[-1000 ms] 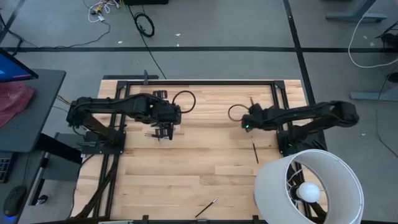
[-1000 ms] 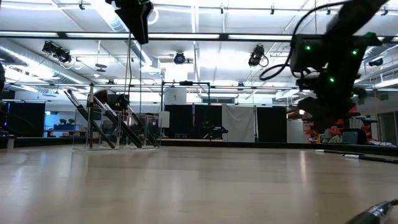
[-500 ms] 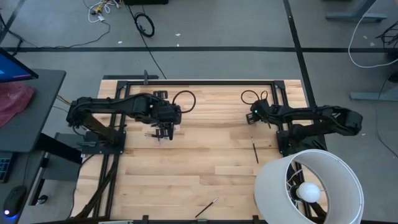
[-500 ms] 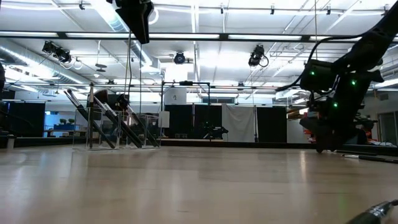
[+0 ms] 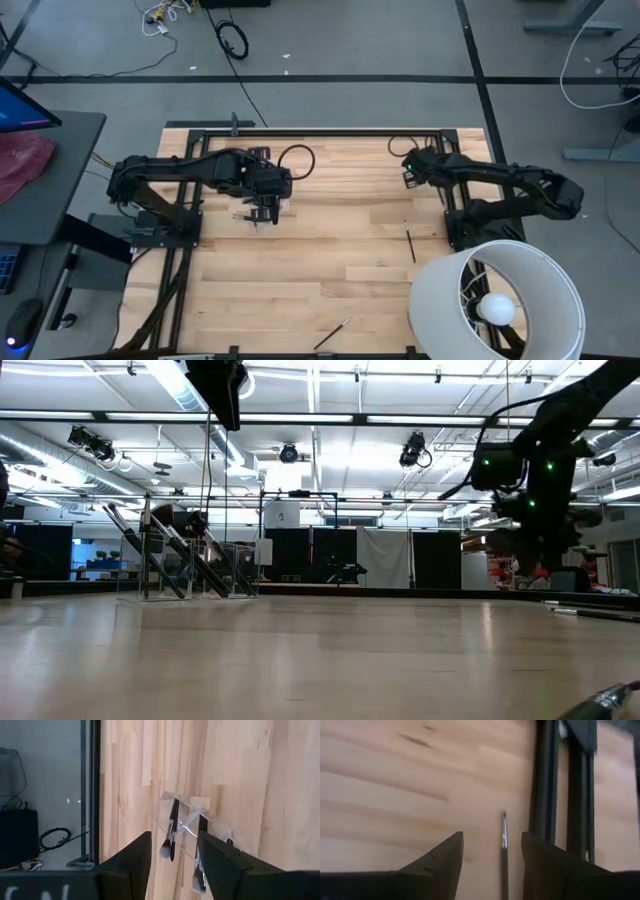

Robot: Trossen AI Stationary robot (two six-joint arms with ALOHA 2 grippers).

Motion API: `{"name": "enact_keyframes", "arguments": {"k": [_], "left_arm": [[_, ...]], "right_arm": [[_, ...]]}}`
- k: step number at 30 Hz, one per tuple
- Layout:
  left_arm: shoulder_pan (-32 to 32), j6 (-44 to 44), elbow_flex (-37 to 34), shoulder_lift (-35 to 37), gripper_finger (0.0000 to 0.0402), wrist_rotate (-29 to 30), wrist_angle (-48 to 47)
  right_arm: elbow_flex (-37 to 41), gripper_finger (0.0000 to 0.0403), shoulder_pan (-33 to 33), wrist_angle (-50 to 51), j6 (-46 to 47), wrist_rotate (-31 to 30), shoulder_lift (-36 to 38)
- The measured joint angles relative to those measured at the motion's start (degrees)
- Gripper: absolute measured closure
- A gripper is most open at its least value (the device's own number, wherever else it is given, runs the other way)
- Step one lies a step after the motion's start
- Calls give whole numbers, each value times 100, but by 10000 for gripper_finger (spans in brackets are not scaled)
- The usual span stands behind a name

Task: Put items in baskets/containers
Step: Put the eyeshadow brush into the left section of the transparent organizer

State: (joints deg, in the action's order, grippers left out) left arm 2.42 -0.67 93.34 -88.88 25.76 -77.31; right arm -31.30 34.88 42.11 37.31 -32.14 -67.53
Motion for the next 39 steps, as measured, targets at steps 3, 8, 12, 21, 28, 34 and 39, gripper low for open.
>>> {"name": "enact_keyframes", "arguments": {"k": [3,8,12,21,28,34,39], "left_arm": [[2,0,0,0,234,-11,4],[2,33,0,0,234,-11,1],[4,34,0,0,234,-13,2],[4,45,0,0,234,-15,-1],[4,42,0,0,234,-13,-1],[4,46,0,0,234,-13,2],[4,50,0,0,234,-14,4]], "right_arm": [[194,197,259,-128,91,243,-7],[533,197,583,-356,80,270,-7],[674,197,902,-355,-69,276,-4],[861,197,1181,-759,-531,494,2],[875,197,1009,-885,-668,220,-4],[862,197,771,-1219,-895,428,-2],[862,197,692,-1241,-795,500,-2]]}}
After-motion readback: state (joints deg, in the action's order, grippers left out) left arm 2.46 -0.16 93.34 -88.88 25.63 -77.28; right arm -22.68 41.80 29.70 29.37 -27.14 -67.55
